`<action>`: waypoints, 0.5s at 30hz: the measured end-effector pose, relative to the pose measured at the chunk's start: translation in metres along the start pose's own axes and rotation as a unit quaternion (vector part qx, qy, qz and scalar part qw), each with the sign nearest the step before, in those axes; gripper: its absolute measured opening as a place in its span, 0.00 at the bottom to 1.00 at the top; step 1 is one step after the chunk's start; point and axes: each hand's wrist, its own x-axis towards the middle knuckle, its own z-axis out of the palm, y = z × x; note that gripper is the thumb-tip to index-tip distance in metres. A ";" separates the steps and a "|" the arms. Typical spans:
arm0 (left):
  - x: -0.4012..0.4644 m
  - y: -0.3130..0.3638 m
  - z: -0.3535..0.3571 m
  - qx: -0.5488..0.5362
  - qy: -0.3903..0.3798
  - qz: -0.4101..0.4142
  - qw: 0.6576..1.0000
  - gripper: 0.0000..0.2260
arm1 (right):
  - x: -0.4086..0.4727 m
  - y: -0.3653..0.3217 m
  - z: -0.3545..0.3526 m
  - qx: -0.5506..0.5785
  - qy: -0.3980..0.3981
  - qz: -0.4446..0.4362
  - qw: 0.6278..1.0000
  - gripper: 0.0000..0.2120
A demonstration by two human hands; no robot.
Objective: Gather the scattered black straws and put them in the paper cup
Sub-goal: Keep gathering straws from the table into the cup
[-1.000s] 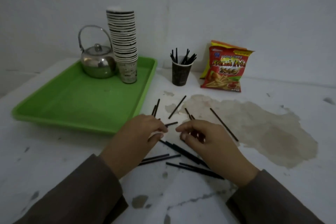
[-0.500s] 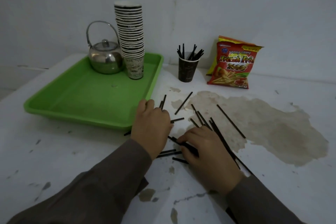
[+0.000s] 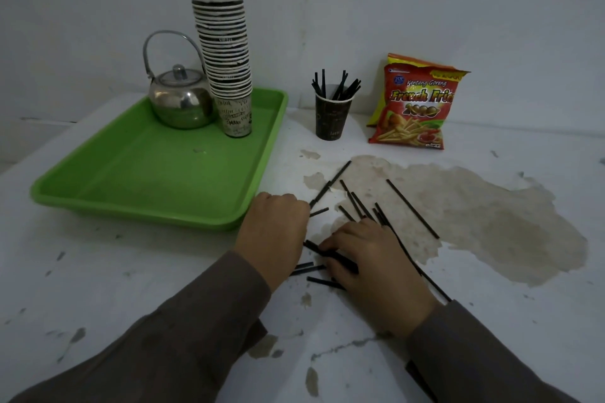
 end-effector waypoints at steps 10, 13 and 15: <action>-0.003 0.003 -0.015 -0.294 -0.016 -0.102 0.950 0.07 | 0.003 0.008 -0.004 -0.043 0.001 -0.037 0.998 0.06; -0.006 -0.002 -0.021 -0.405 -0.019 -0.138 0.904 0.07 | 0.002 0.008 -0.007 -0.090 -0.011 -0.055 0.994 0.06; -0.006 -0.003 -0.024 -0.458 -0.019 -0.154 0.875 0.08 | 0.002 0.005 -0.009 -0.120 -0.017 -0.063 0.991 0.09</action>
